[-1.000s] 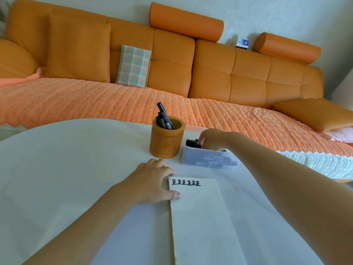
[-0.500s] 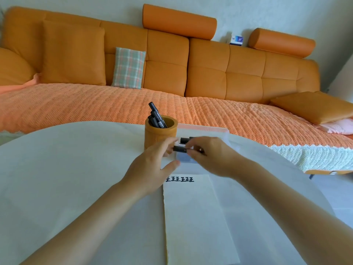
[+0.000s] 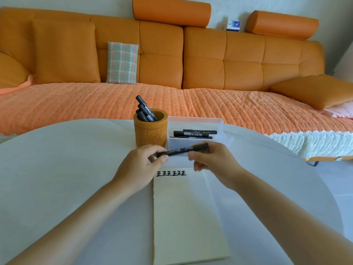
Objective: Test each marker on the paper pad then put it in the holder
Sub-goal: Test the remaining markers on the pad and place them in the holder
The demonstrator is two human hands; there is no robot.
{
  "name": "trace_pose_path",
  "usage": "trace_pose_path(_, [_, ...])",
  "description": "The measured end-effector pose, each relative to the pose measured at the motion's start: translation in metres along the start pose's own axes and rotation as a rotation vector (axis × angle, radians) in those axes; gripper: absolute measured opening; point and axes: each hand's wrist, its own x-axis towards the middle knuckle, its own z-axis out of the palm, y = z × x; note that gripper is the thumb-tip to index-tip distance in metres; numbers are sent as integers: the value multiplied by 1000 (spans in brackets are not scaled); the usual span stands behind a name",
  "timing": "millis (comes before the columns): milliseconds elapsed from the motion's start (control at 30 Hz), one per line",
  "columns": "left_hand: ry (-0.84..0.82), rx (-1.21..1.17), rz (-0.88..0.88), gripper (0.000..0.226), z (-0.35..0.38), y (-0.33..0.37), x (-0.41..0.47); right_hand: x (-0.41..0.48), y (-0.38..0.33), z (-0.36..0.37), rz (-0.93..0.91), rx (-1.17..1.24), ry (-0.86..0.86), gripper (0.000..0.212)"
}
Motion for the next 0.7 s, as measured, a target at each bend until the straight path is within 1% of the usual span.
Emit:
trace_pose_path(33, [-24, -1, 5, 12, 1, 1, 0, 1, 0, 2, 1, 113, -5, 9])
trace_pose_path(100, [-79, 12, 31, 11, 2, 4, 0, 3, 0, 7, -1, 256, -52, 15])
trace_pose_path(200, [-151, 49, 76, 12, 5, 12, -2, 4, -1, 18, -39, 324, -135, 13])
trace_pose_path(267, [-195, 37, 61, 13, 6, 15, -2, 5, -4, 25, -88, 296, -91, 12])
trace_pose_path(300, [-200, 35, 50, 14, 5, 16, -2, 5, -4, 27, -135, 195, -33, 13])
trace_pose_path(367, [-152, 48, 43, 15, 4, 12, -2, 5, -3, 28, -245, -158, 71, 12])
trace_pose_path(400, [-109, 57, 42, 13, 3, 9, -2, 5, -1, 26, -269, -328, 80, 12])
trace_pose_path(433, [-65, 58, 41, 13, 1, 8, -1, 5, 0, 25, -262, -441, 63, 12])
trace_pose_path(500, [-2, 41, 62, 27, -3, 8, 0, 3, 0, 22, -213, -582, -18, 13])
trace_pose_path(567, [-4, 38, 113, 38, -7, 11, 2, 3, 2, 20, -267, -803, -52, 21])
trace_pose_path(600, [-25, 55, 134, 38, -8, 13, 3, 4, 3, 20, -328, -893, -46, 22])
trace_pose_path(700, [-71, 120, 172, 19, -6, 13, 3, 5, 6, 18, -422, -988, -85, 21])
